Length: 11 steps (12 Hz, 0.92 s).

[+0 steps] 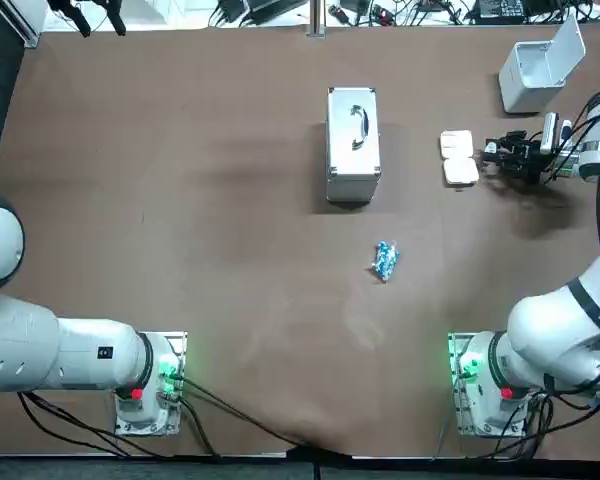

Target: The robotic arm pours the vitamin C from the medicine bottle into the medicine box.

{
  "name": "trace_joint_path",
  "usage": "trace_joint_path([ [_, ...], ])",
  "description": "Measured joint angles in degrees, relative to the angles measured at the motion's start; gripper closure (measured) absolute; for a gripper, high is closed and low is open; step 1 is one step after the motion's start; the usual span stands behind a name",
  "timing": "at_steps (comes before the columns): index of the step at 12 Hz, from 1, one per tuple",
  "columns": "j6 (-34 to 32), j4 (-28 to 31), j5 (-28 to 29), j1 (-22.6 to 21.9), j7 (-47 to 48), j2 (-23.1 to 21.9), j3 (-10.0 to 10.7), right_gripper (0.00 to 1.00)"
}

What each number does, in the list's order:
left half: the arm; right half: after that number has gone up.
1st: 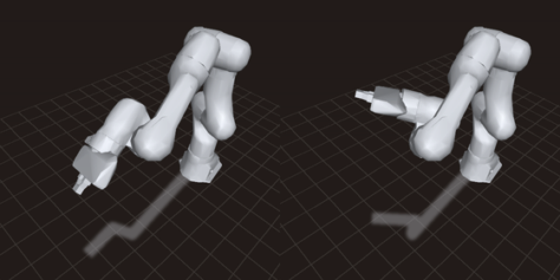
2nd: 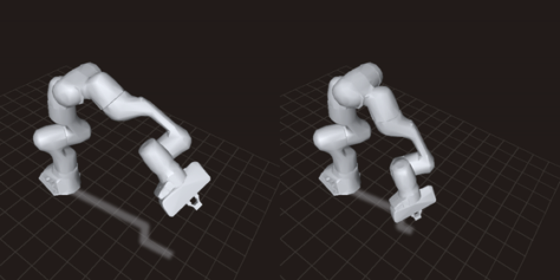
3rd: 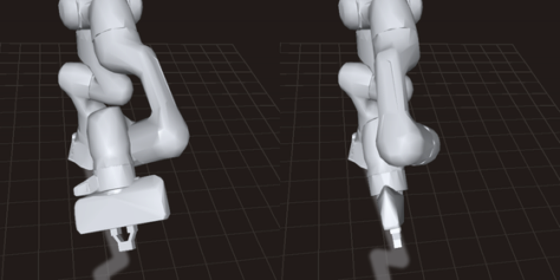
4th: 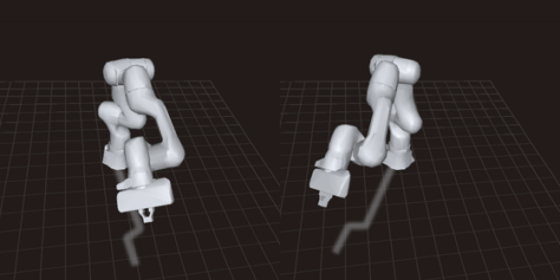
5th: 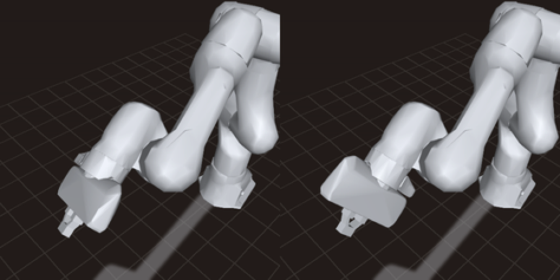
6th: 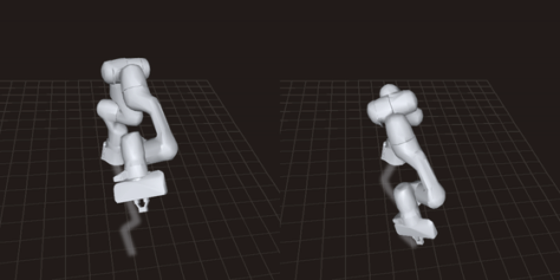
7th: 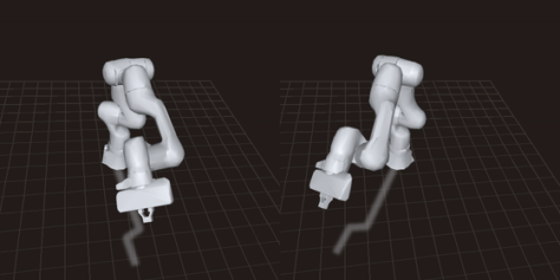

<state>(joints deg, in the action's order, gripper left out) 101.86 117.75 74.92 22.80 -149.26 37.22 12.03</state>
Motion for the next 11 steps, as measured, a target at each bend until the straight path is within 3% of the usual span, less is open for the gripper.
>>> trace_joint_path([
  [4, -1.1, -2.4, 0.4, 0.0, -0.5, 2.2, 0.0, 0.55],
  [9, -1.7, -3.0, 0.5, 0.0, 1.0, 1.9, 0.0, 0.01],
  [11, -1.8, -3.3, -0.8, -0.1, 3.4, 0.8, 0.0, 0.00],
])
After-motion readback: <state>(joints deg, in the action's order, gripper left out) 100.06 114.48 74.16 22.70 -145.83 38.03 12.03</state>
